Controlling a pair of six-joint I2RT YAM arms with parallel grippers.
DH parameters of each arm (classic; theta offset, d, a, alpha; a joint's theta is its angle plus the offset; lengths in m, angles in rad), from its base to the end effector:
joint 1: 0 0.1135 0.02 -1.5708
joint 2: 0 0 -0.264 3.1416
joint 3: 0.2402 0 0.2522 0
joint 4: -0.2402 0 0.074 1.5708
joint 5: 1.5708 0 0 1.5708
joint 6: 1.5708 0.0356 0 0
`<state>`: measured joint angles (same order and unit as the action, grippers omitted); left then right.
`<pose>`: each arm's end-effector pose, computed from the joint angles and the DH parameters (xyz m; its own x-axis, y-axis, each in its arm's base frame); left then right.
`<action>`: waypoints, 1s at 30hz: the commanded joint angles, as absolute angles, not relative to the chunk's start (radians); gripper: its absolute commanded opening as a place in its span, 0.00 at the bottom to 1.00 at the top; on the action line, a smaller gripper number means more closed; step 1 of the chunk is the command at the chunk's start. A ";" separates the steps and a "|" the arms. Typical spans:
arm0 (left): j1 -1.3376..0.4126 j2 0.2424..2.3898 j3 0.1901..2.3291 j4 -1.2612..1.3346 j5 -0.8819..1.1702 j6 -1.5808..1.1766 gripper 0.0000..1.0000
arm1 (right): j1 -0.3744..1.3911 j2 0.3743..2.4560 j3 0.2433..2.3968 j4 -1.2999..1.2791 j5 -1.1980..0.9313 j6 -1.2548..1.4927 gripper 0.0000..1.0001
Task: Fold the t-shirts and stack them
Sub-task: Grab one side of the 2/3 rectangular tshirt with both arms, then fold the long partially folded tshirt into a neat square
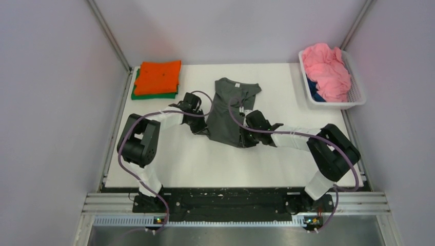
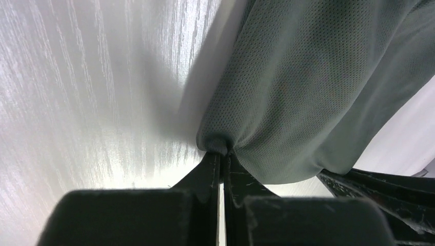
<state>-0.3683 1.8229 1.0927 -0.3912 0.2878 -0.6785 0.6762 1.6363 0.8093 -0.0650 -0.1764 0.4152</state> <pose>0.3279 -0.1374 0.1531 -0.9431 -0.2811 -0.1777 -0.1691 0.8654 -0.4717 0.2424 0.2025 0.1524 -0.8387 -0.1638 -0.5194 -0.3975 0.8360 0.3782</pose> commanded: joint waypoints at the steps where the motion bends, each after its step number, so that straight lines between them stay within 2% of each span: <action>1: -0.377 1.786 1.056 -0.404 0.281 -0.666 0.00 | 0.700 1.626 0.789 -0.107 -0.185 0.423 0.05; 2: -0.380 1.749 1.032 -0.412 0.273 -0.668 0.00 | 0.707 1.597 0.777 -0.130 -0.195 0.425 0.01; 9: -0.423 1.279 0.832 -0.600 0.239 -0.739 0.00 | 0.742 1.273 0.710 -0.341 -0.454 0.460 0.00; 13: -0.440 1.067 0.857 -0.731 0.287 -0.750 0.00 | 0.742 1.156 0.735 -0.430 -0.625 0.487 0.00; 15: -0.439 1.026 0.897 -0.766 0.305 -0.748 0.00 | 0.741 1.132 0.758 -0.440 -0.641 0.501 0.00; 19: -0.440 1.045 0.995 -0.775 0.262 -0.716 0.00 | 0.693 1.153 0.828 -0.475 -0.649 0.465 0.00; 22: -0.437 1.111 1.050 -0.686 0.194 -0.702 0.00 | 0.613 1.181 0.882 -0.476 -0.634 0.421 0.00; 30: -0.407 1.415 1.288 -0.601 0.101 -0.629 0.00 | 0.445 1.308 0.967 -0.454 -0.594 0.373 0.00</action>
